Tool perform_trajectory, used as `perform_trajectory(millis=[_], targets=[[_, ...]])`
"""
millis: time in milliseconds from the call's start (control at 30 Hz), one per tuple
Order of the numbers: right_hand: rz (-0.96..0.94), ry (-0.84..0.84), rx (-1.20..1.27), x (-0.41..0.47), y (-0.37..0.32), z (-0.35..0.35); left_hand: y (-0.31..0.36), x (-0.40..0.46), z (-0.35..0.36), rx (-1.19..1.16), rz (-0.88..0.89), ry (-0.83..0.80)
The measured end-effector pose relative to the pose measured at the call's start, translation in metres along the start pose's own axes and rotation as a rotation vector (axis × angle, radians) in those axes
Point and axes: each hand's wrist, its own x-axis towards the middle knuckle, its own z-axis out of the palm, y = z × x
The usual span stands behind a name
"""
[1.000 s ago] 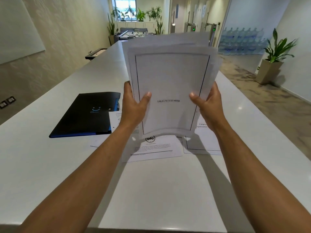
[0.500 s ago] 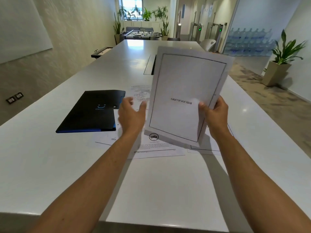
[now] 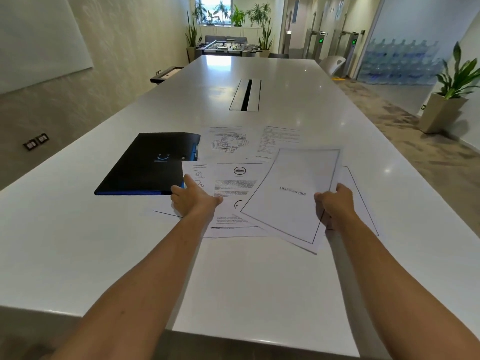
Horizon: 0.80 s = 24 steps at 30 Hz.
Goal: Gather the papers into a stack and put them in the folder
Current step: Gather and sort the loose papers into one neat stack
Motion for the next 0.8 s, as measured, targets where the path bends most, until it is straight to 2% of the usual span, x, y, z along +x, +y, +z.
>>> perform_trajectory(millis=[200, 300, 500, 667, 800], targets=[[-0.015, -0.005, -0.132, -0.003, 0.009, 0.003, 0.000, 0.008, -0.001, -0.041, -0.085, -0.003], [-0.042, -0.010, -0.186, -0.005, 0.007, 0.004, 0.003, 0.010, -0.003, -0.159, -0.103, -0.054], [-0.049, -0.020, -0.174, -0.005, 0.009, 0.003, 0.008, 0.010, -0.001, -0.381, 0.030, -0.076], [-0.009, -0.036, -0.113, 0.001, 0.012, 0.002, 0.017, 0.007, -0.002, -0.578, 0.016, -0.187], [0.016, -0.054, 0.023, 0.003, 0.006, -0.003, 0.027, 0.012, -0.024, -0.538, 0.223, -0.096]])
